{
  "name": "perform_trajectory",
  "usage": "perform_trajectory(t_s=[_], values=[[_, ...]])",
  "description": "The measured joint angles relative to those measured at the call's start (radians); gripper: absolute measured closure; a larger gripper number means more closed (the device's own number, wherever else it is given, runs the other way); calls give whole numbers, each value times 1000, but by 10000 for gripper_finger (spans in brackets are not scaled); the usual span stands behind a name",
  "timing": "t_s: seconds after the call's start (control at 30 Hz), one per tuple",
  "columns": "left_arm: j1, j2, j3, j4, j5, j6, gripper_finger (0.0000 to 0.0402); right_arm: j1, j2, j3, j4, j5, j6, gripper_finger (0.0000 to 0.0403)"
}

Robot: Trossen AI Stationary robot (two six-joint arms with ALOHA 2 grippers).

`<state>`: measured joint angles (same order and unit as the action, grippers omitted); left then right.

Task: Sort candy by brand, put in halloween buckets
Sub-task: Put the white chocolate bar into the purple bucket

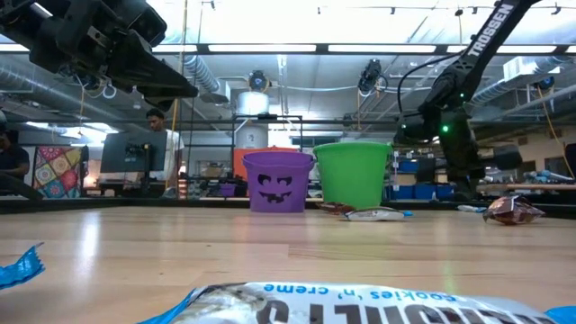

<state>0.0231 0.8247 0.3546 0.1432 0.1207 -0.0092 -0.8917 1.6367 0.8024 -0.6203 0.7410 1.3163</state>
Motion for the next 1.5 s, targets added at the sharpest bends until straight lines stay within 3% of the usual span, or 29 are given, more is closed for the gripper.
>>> perform_trajectory(t_s=[0.27,0.53,0.9,1.2,1.37,1.5], values=[[0,0,0,5,0,3,260,-10,0,0,-3,-128,27,398],[3,-1,0,2,47,29,260,42,0,0,-103,-70,255,398],[3,-2,0,64,83,24,260,67,66,-10,-3,-117,196,398],[3,-2,0,102,83,-1,260,107,79,-53,12,5,484,398],[3,-2,0,103,83,3,260,134,70,-62,29,59,541,398],[3,-2,0,119,82,3,260,173,15,-62,74,171,538,398]])
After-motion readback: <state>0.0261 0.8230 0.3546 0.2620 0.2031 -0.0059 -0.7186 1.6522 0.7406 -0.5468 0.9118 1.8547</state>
